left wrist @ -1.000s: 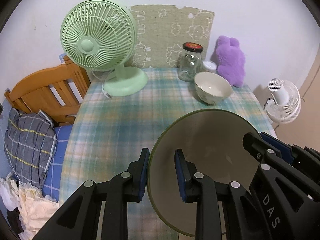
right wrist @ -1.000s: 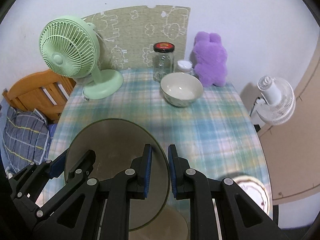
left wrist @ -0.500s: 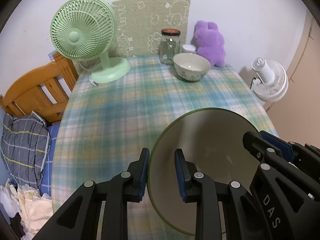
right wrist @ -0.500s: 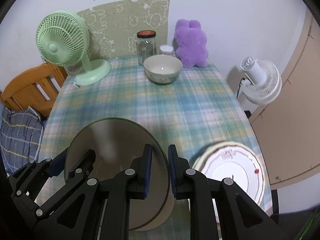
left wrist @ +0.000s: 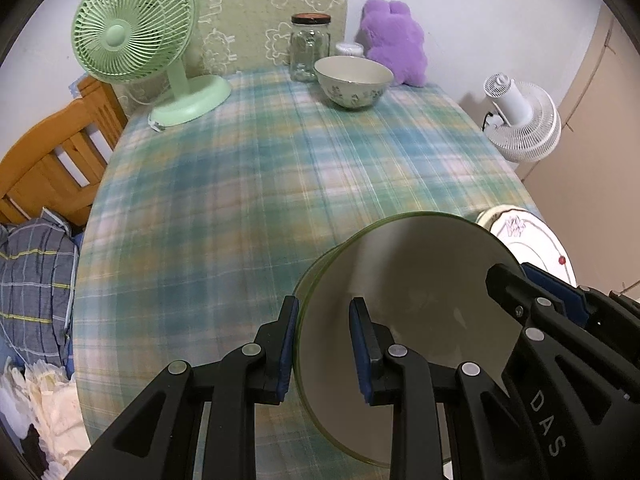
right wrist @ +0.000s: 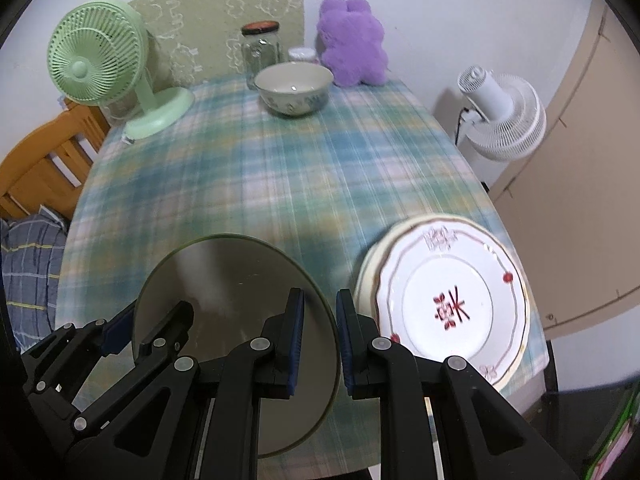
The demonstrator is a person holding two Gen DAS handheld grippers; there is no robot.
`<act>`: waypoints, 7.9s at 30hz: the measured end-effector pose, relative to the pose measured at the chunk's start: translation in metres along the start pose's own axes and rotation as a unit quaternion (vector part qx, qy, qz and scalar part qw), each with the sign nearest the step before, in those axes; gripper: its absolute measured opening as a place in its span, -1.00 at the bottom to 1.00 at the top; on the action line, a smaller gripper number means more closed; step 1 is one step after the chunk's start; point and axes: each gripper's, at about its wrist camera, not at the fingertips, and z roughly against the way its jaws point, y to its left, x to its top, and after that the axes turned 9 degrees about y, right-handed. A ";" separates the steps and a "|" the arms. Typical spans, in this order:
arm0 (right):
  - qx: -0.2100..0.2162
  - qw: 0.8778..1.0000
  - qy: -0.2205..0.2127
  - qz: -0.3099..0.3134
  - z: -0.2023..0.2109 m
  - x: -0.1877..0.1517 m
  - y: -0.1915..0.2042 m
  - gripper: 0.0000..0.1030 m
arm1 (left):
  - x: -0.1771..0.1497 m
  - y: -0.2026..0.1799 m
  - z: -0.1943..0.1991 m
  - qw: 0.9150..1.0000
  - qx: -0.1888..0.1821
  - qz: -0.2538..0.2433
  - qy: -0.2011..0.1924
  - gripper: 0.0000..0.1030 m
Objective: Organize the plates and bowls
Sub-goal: 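Carry the held bowl with both tools toward the red-rimmed plate stack, then lower the bowl beside the plate stack and open both tools, then move both tools to the patterned white bowl beside the glass jar, then close both tools on the rim of the patterned bowl, then lift the patterned bowl with both tools away from the jar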
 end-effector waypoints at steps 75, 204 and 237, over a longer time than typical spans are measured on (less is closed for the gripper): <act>0.056 0.996 -0.041 0.052 0.011 0.085 -0.037 0.44 | 0.083 -0.035 0.024 0.997 0.034 0.063 -0.041 0.64; 0.108 0.992 -0.028 0.065 -0.181 0.353 -0.061 0.12 | 0.313 -0.030 -0.159 0.981 0.145 0.130 -0.001 0.08; 0.127 0.988 -0.005 0.092 -0.163 0.325 -0.045 -0.69 | 0.288 -0.027 -0.119 0.982 0.100 0.161 -0.002 -0.58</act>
